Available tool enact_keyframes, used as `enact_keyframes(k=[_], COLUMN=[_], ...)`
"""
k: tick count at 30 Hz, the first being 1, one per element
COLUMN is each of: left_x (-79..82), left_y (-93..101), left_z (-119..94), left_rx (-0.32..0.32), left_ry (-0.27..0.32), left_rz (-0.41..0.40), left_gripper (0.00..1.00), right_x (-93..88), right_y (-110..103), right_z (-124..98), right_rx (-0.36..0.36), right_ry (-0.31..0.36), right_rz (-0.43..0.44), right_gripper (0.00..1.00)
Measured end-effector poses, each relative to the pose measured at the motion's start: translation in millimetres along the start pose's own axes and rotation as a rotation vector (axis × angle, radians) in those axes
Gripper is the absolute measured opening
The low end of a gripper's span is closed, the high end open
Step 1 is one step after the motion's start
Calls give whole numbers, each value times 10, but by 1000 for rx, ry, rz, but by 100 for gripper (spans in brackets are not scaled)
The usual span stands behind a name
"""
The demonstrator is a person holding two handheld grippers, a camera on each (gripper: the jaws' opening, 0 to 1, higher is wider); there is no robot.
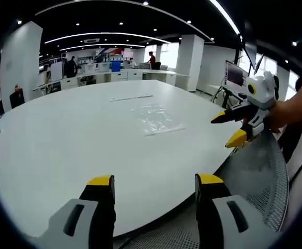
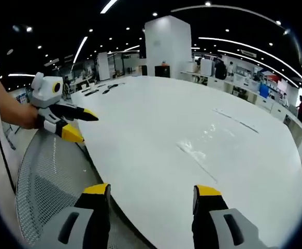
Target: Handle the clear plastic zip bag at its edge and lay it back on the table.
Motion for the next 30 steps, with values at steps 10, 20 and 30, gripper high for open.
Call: enact_keyframes(k=[10, 20, 30], left_x=[76, 150, 162], left_y=[3, 107, 133], left_z=[-64, -91, -95], left_rx=[-28, -41, -49], left_ry=[66, 72, 65], left_rz=[-39, -37, -31], left_gripper=[64, 65, 65], right_x=[-19, -58, -117], right_y=[399, 731, 1024], right_z=[199, 415, 587], right_rx=[-82, -141, -164], right_ry=[-59, -121, -194], right_rz=[-133, -217, -337], right_gripper=[57, 49, 37])
Point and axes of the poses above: the point that each gripper's makers call its tool centre point, and the gripper's own axes: z roughly forward along the fingers, y roughly to its right, x roughly out of its top, the point moved 4 cm from there along -z, roughly backward along the fingers, and after that the axes turned 3 degrees about -y, right-handed, at the moved point
